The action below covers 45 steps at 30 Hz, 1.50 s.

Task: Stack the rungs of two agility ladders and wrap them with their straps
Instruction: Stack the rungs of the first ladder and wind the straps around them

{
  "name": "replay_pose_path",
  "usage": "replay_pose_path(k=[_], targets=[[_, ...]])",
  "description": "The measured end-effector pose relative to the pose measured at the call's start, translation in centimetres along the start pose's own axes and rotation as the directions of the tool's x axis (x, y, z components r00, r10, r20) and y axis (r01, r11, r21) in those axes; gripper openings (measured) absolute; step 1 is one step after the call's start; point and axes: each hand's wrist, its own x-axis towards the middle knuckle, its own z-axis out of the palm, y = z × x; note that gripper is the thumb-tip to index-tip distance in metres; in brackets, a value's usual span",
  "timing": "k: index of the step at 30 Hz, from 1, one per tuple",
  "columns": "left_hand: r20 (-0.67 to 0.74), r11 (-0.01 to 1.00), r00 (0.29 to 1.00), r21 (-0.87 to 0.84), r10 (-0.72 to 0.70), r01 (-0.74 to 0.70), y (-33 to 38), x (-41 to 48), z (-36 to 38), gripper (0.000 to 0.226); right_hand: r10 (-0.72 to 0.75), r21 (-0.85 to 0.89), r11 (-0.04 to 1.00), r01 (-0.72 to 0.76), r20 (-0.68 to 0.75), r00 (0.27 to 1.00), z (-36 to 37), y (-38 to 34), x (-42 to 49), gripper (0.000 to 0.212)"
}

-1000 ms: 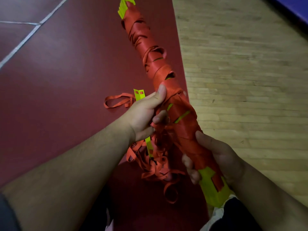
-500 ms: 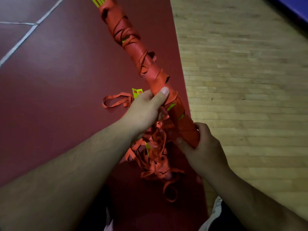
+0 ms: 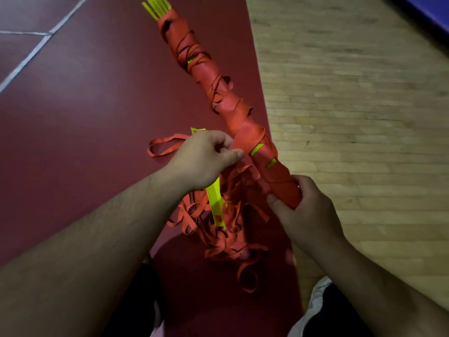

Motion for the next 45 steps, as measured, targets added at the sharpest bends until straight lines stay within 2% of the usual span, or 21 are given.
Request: replay_pose_path(k=[3,5,6,8,10,11,14,18,22,24,27,30,33,36,39,41,43,45], targets=[[0.011,0.979,0.998,0.191,0.068,-0.069,0.5,-0.4,-0.2,0.009,-0.055,-0.086,0.995,0.051,-0.049,0.997,-0.3,0.1,0.2,0.048],[-0.031,0.977,0.998,0.209,0.054,-0.046,0.7,-0.5,-0.2,0.004,-0.074,-0.119,0.991,0.063,-0.084,0.994,-0.5,0.3,0.5,0.05],[-0.026,0.987,0.999,0.158,0.047,-0.042,0.8,-0.6,-0.1,0.005,-0.074,-0.124,0.99,0.062,-0.095,0.993,-0.6,0.3,0.6,0.051],[0.08,0.99,0.997,-0.14,0.017,-0.005,1.1,-0.9,0.0,0.015,-0.059,-0.115,0.992,0.046,-0.111,0.992,-0.7,0.4,0.9,0.052],[0.196,0.927,0.981,-0.367,-0.008,0.081,1.1,-1.0,-0.1,0.032,-0.037,-0.095,0.995,0.025,-0.126,0.991,-0.8,0.4,1.1,0.052],[0.236,0.916,0.972,-0.389,-0.001,0.096,0.9,-1.0,-0.2,0.035,-0.032,-0.084,0.996,0.02,-0.138,0.99,-0.9,0.4,1.2,0.051],[0.301,0.961,0.954,-0.263,-0.007,0.09,0.4,-0.7,-0.4,0.023,-0.04,-0.064,0.998,0.029,-0.179,0.983,-1.5,0.3,1.3,0.05],[0.208,0.989,0.975,-0.104,-0.081,0.104,-0.3,-0.4,0.0,0.034,-0.067,-0.049,0.997,0.058,-0.197,0.978,-1.8,0.2,1.0,0.05],[0.067,0.994,0.996,0.093,0.052,-0.058,-0.2,-0.6,-0.3,0.04,-0.043,0.024,0.999,0.048,-0.176,0.983,-1.6,-0.2,1.1,0.049],[0.063,0.996,0.995,0.031,0.079,-0.081,0.2,-0.7,-0.4,0.04,-0.014,0.089,0.996,0.028,-0.147,0.989,-1.6,-0.2,1.3,0.047],[0.197,0.98,0.98,-0.2,0.021,0.019,0.8,-0.8,-0.4,0.041,0.017,0.158,0.987,0.003,-0.123,0.992,-1.6,-0.2,1.4,0.043],[0.269,0.983,0.963,-0.174,-0.017,0.065,0.6,-0.4,-0.5,0.04,0.016,0.16,0.987,0.007,-0.146,0.989,-1.8,-0.4,1.5,0.045],[0.209,0.993,0.975,-0.074,-0.079,0.096,0.0,0.0,-0.3,0.031,-0.017,0.142,0.989,0.043,-0.182,0.983,-2.3,-0.8,1.4,0.046],[0.108,0.992,0.988,-0.05,-0.106,0.112,-0.3,0.2,0.0,0.034,-0.07,0.137,0.986,0.094,-0.171,0.983,-2.3,-1.4,0.8,0.043],[-0.018,0.999,1.0,-0.048,0.002,-0.002,-0.1,-0.2,-0.1,0.044,-0.092,0.157,0.981,0.114,-0.139,0.986,-1.9,-1.9,0.6,0.039],[-0.06,0.993,0.998,-0.107,0.034,-0.04,0.0,-0.5,-0.3,0.048,-0.076,0.175,0.98,0.099,-0.137,0.988,-2.0,-2.0,0.9,0.037],[-0.08,0.992,0.996,-0.12,0.027,-0.037,0.2,-0.5,-0.5,0.044,-0.055,0.194,0.978,0.083,-0.143,0.988,-2.1,-1.9,1.2,0.034],[-0.035,0.988,0.999,-0.15,0.036,-0.041,0.8,-0.6,-0.5,0.041,-0.02,0.217,0.975,0.051,-0.143,0.99,-1.9,-1.7,1.4,0.031]])
